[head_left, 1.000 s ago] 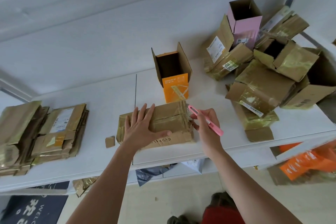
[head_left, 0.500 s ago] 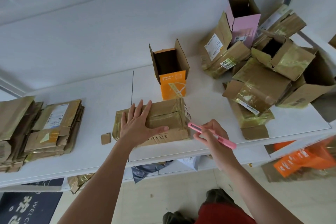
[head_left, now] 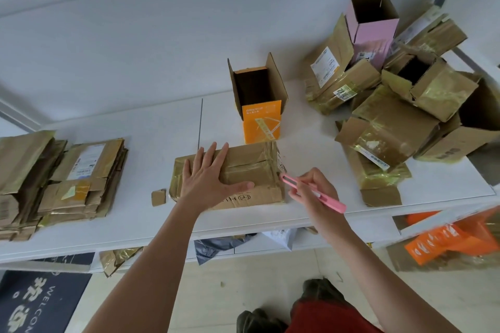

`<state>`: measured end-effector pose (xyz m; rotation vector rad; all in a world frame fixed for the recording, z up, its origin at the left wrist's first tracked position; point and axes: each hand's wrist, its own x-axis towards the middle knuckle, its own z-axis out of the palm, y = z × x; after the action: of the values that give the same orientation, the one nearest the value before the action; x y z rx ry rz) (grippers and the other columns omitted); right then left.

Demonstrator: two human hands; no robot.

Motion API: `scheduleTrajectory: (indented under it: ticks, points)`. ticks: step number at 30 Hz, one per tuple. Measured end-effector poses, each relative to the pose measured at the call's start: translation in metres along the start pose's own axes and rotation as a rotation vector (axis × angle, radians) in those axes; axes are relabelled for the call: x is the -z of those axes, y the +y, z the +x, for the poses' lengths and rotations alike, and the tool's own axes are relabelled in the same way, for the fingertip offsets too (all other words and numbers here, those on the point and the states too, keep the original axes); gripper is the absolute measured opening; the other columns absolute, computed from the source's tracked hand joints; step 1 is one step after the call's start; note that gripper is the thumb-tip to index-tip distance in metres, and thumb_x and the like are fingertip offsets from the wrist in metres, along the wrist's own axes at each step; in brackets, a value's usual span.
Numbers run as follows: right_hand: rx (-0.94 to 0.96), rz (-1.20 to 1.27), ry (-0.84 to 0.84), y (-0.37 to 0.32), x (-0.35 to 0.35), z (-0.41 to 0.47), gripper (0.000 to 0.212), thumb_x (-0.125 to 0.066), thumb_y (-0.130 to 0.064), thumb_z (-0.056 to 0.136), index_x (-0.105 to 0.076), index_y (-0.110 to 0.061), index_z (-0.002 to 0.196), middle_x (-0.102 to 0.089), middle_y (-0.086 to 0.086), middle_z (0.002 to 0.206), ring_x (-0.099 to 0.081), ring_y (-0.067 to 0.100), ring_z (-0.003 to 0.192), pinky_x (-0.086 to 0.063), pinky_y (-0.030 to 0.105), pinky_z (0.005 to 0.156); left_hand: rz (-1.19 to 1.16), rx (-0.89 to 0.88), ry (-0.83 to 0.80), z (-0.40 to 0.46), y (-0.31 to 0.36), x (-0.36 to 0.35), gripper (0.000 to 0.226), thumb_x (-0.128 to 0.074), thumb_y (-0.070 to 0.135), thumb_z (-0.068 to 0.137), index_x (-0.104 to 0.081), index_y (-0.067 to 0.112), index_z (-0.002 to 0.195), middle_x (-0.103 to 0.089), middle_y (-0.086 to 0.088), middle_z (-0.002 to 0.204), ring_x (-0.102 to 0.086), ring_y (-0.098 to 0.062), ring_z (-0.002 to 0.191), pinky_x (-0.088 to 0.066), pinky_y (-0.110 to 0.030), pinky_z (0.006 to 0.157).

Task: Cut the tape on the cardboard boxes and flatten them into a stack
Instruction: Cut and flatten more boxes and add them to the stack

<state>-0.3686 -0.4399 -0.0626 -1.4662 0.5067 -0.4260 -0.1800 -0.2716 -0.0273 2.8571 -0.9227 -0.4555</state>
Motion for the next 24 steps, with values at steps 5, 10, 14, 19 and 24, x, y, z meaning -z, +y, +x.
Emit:
scheduleTrajectory:
  ticks: [5,10,14,19,24]
  points:
    - [-0.012,0.023,-0.012,-0.008,0.018,0.0,0.018,-0.052,-0.009,0.099,-0.053,-0.014,0.082,-0.068,0.008,0.084,-0.066,0.04,0.096,-0.049,0.064,0.091,-0.006,-0.005,0.001,0.0,-0.001,-0.001,0.131,-0.023,0.106,0.043,0.006,0.043,0.154,0.009,0.011,0.164,0.015,-0.017,0.15,0.007,-0.05,0.121]
    - [-0.016,0.122,0.098,-0.013,-0.007,0.024,0.017,-0.05,-0.006,0.101,-0.051,-0.01,0.085,-0.067,0.008,0.083,-0.068,0.029,0.096,-0.054,0.057,0.089,0.002,0.004,0.005,-0.003,0.001,-0.001,0.126,-0.031,0.102,0.049,0.005,0.042,0.154,0.008,0.011,0.164,0.015,-0.017,0.15,0.008,-0.05,0.121]
    - [-0.034,0.065,0.038,-0.006,-0.007,0.007,0.016,-0.052,-0.005,0.099,-0.05,-0.007,0.084,-0.07,0.001,0.082,-0.07,0.02,0.095,-0.058,0.044,0.088,0.006,0.0,0.003,-0.003,0.0,-0.001,0.126,-0.03,0.103,0.049,0.006,0.042,0.154,0.009,0.011,0.164,0.015,-0.017,0.15,0.007,-0.05,0.121]
    - [-0.017,-0.027,-0.035,-0.006,0.026,-0.003,0.015,-0.055,-0.015,0.093,-0.053,-0.01,0.079,-0.068,0.011,0.08,-0.068,0.031,0.095,-0.052,0.053,0.089,-0.002,-0.018,0.001,-0.002,0.0,-0.002,0.129,-0.027,0.105,0.045,0.005,0.044,0.153,0.008,0.012,0.164,0.015,-0.016,0.15,0.007,-0.051,0.121]
    - [0.221,-0.197,0.16,0.007,0.029,0.044,0.007,-0.053,-0.005,0.097,-0.053,-0.012,0.099,-0.062,0.005,0.08,-0.06,0.028,0.074,-0.049,0.041,0.068,-0.002,-0.009,-0.01,-0.005,0.002,0.001,0.125,-0.035,0.099,0.05,0.004,0.042,0.154,0.009,0.012,0.164,0.015,-0.017,0.15,0.006,-0.051,0.122]
